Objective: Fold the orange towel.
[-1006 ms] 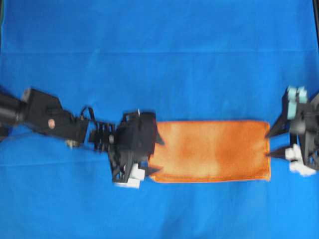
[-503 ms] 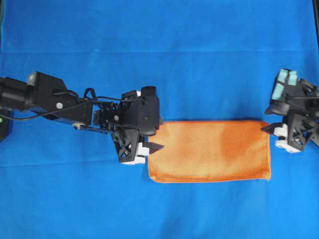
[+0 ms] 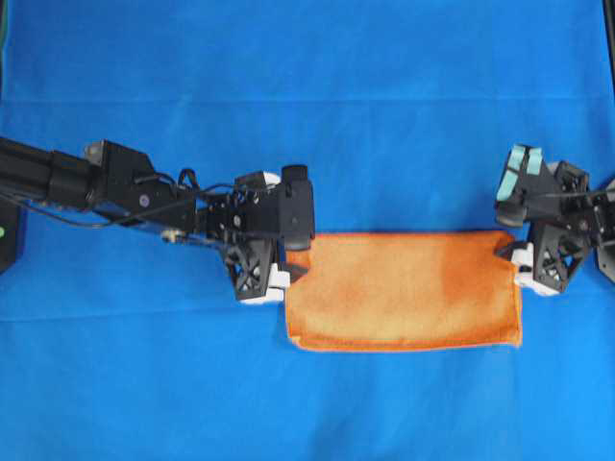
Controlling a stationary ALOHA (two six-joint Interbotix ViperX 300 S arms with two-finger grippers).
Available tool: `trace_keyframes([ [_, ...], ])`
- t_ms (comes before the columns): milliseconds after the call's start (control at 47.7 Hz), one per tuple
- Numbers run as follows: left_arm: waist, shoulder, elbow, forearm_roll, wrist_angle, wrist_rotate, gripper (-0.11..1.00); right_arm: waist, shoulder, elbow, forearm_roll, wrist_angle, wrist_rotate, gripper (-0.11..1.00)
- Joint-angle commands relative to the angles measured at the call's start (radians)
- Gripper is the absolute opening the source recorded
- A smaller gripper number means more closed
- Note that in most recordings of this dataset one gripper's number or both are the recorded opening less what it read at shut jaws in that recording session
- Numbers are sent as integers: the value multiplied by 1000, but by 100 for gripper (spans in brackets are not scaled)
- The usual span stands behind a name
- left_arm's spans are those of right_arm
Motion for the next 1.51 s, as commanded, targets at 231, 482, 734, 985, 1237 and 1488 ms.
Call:
trace_keyframes([
  [231,2,-28,-11,2,18,-15,60,0,-3,-6,0,-9,-5,48],
  [482,2,-63,-29,2,87,-15,6,26,-3,-6,0,-12,-8,2],
  [734,8,-77,-35,2,104,-15,1,26,-23,-17,0,-3,-5,2],
  [985,5,-189,-83,2,242,-14,1,26,-175,-84,-3,163,-18,2],
  [1237,0,-275,-156,2,397,-11,1,26,-385,-175,-3,394,-26,2],
  [1488,-2,-314,-186,2,428,-6,1,26,-511,-192,-20,430,-28,2],
])
